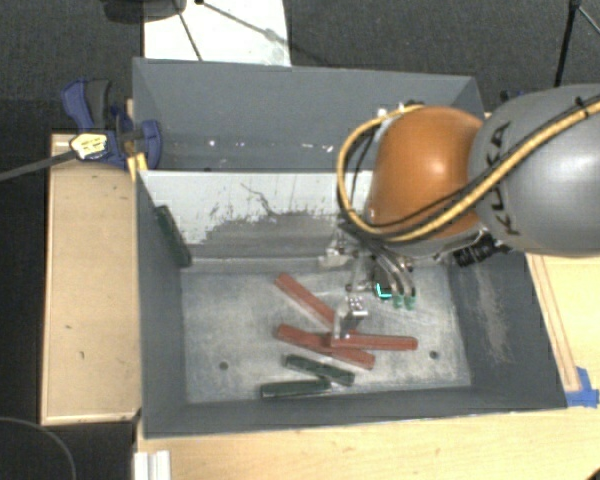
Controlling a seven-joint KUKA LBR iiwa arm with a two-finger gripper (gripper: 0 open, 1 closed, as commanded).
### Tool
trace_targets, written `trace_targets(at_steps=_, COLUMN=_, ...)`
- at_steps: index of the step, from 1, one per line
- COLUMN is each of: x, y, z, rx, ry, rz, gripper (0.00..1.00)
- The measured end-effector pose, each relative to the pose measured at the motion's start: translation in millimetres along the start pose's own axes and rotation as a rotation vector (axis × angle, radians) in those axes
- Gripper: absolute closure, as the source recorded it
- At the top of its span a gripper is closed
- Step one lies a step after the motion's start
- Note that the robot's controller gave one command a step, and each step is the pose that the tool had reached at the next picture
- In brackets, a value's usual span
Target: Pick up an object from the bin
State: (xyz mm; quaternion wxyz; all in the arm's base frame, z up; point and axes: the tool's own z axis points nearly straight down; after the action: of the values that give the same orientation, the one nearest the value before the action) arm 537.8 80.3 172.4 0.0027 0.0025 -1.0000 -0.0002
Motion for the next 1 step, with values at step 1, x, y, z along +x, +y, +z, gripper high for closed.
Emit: trace_targets(at_steps=1, x=-1.8, y=-0.4, z=-4.0, rx=-0.001, ry=-0.008, rz=0.002, gripper=0.00)
